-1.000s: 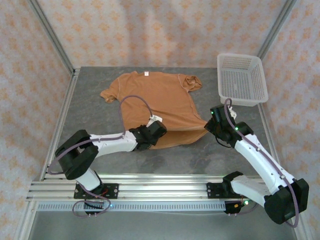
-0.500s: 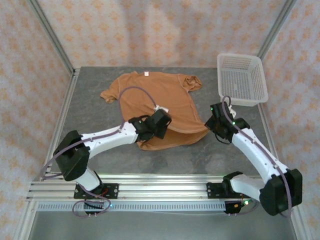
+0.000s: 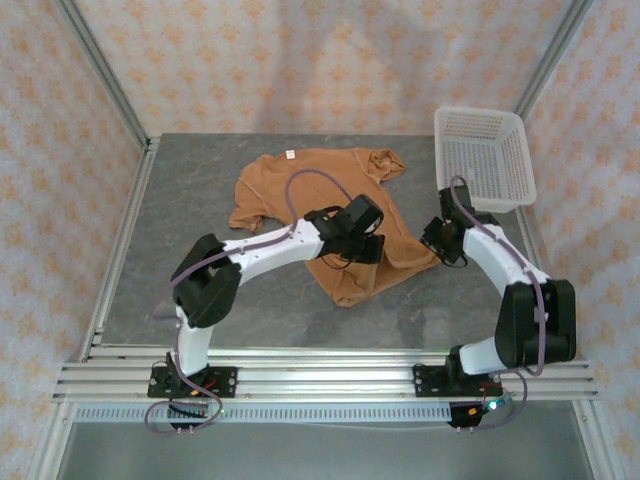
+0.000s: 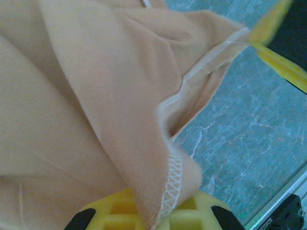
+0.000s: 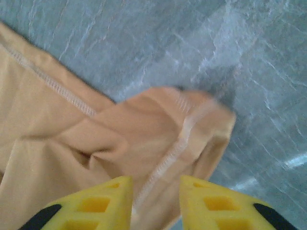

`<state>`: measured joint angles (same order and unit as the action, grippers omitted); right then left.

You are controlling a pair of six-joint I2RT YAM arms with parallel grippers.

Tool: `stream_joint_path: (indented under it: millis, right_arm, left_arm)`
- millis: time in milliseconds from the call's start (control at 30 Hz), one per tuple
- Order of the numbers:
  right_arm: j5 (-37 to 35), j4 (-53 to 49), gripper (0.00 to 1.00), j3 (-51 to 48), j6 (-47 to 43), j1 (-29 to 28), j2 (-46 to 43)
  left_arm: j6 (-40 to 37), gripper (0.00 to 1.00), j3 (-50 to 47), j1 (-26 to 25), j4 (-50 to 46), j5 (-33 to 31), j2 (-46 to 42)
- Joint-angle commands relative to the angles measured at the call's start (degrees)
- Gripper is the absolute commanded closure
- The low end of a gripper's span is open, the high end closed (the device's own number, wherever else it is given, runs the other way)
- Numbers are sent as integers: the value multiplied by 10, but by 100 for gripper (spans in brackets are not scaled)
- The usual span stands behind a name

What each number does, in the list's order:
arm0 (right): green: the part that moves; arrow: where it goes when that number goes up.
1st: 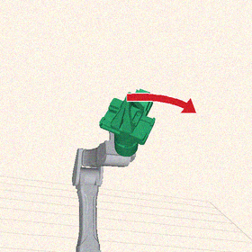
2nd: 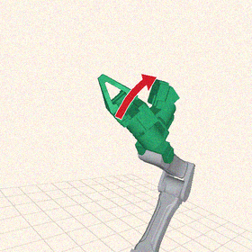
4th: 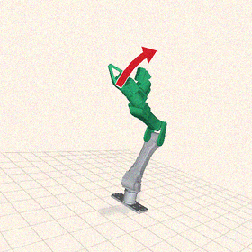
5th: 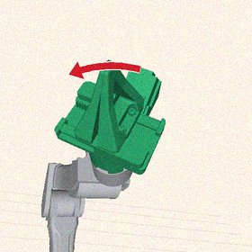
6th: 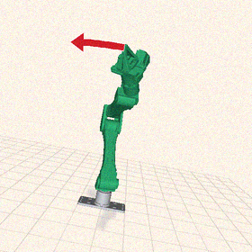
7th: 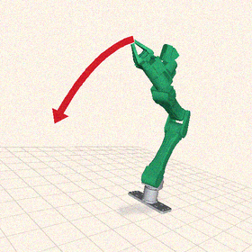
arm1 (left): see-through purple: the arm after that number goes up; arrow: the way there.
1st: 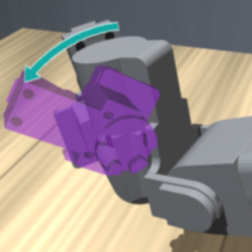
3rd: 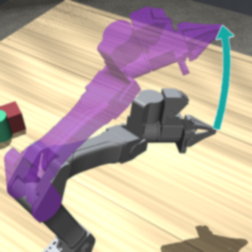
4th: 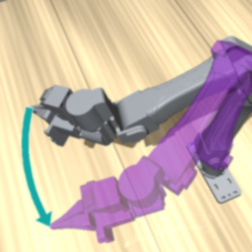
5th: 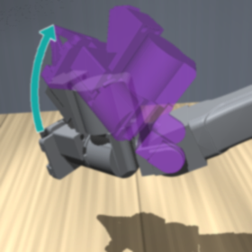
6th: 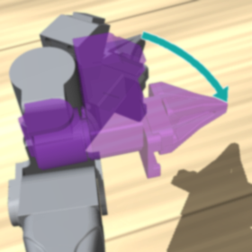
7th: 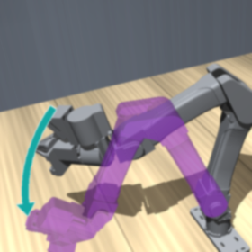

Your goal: Fold the inside-out t-shirt

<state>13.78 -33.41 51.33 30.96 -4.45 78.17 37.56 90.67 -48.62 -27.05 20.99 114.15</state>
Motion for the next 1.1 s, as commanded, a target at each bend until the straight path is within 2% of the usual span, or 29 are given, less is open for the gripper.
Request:
stream_joint_path:
  millis: [0, 67, 133, 167, 267, 367, 500, 667, 800, 900, 1033, 1067]
  right_arm:
    - [42, -15, 69, -44, -23, -4, -97]
    - [83, 15, 75, -95, -14, -17, -157]
    - [111, 86, 96, -170, 23, -46, -212]
    - [119, 124, 100, -203, 44, -63, -232]
    - [131, 281, 100, -301, 139, -109, -268]
    - [87, 404, 100, -345, 198, -157, -257]
    - [47, 479, 100, -322, 209, -191, -180]
    - [38, 598, 100, -308, 232, -196, -55]
    - [20, 710, 100, -273, 258, -199, 53]
    - [-24, 703, 100, -205, 248, -199, 109]
    - [-36, 707, 100, -95, 259, -202, 201]
    - [-41, 708, 90, -71, 271, -204, 224]
  left_arm:
    - [20, 100, 55, 10, -22, 30, 2]
    - [16, 100, 76, 13, -34, 30, 10]
    - [9, 100, 99, 15, -53, 24, 17]
    - [7, 100, 108, 16, -60, 21, 19]
    - [2, 100, 130, 19, -80, 14, 18]
    - [4, 100, 143, 20, -92, 12, 10]
    - [5, 100, 164, 20, -104, 9, 1]
    - [15, 100, 180, 20, -114, 5, -9]
    - [42, 100, 152, 20, -97, -6, -40]
    - [70, 100, 120, 19, -74, -12, -83]
    - [102, 100, 103, 10, -44, -34, -123]
    - [110, 100, 104, 6, -37, -39, -128]
